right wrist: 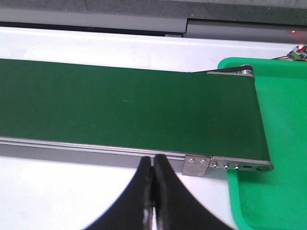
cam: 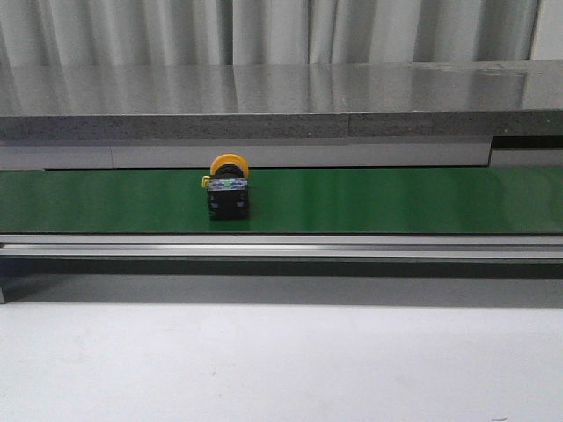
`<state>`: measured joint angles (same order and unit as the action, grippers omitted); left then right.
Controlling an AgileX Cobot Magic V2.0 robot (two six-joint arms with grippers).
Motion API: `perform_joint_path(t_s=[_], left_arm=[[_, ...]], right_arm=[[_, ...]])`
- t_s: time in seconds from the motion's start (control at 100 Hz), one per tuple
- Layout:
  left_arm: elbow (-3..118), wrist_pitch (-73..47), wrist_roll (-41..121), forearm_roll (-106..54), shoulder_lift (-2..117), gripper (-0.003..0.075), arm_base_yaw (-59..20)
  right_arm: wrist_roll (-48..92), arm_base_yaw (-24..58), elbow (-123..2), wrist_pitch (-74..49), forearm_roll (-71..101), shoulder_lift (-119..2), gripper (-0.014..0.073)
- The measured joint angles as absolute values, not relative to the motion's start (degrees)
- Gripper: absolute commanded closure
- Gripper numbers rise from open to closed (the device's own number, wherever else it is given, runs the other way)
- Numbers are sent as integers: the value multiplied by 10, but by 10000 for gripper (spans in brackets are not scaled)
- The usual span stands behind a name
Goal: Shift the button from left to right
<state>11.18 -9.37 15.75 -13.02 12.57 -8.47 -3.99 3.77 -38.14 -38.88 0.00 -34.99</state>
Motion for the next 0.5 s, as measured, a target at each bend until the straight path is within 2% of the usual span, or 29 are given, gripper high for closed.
perform_joint_path(t_s=[0.17, 0.24, 0.33, 0.43, 0.5], left_arm=[[112, -94, 158, -130, 126, 715, -85], [112, -94, 158, -130, 126, 715, -85], [112, -94, 158, -130, 126, 715, -85], [112, -94, 158, -130, 126, 715, -85], [112, -94, 158, -130, 126, 715, -85]], right_arm=[[-40, 38, -403, -389, 6, -432, 707], [-40, 38, -403, -390, 8, -457, 657], [-40, 38, -403, -394, 11, -480, 501], [-40, 38, -403, -394, 12, -491, 221], [-40, 38, -403, -394, 13, -494, 62]])
